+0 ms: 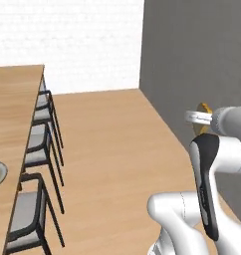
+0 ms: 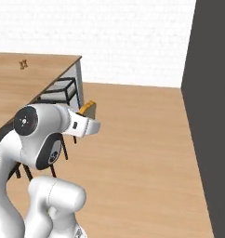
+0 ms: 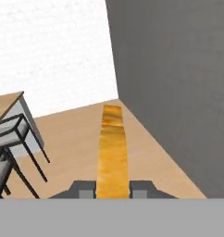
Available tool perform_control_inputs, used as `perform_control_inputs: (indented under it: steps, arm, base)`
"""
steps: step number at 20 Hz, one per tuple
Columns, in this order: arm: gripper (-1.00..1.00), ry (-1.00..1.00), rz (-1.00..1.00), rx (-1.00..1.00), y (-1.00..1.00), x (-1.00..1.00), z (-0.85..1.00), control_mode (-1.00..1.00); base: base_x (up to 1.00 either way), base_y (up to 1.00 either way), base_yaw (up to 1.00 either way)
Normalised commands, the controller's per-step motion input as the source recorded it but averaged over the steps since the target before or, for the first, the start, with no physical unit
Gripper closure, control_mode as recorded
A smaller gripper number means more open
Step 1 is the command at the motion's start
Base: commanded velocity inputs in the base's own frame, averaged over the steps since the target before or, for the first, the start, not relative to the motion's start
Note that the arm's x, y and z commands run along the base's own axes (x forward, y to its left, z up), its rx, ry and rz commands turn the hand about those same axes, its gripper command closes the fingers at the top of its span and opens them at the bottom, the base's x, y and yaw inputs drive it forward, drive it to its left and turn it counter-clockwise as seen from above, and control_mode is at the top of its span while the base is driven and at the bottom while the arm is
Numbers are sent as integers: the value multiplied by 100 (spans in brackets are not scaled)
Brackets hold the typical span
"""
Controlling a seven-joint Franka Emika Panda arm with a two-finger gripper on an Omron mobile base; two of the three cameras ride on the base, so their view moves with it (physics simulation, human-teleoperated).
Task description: Start the toaster. Once the lever pops up, take the bread to the plate on the dining counter.
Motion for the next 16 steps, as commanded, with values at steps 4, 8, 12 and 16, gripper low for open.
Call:
perform_control_inputs:
  steps: [4, 8, 12, 16]
  arm:
    - [100, 0, 0, 0, 0, 0, 0, 100]
    - [100, 0, 0, 0, 0, 0, 0, 100]
    - [100, 0, 0, 0, 0, 0, 0, 100]
    - [100, 0, 0, 0, 0, 0, 0, 100]
  base:
    - [100, -38, 62]
    - [78, -44, 64]
    - [59, -53, 64]
    - [47, -63, 61]
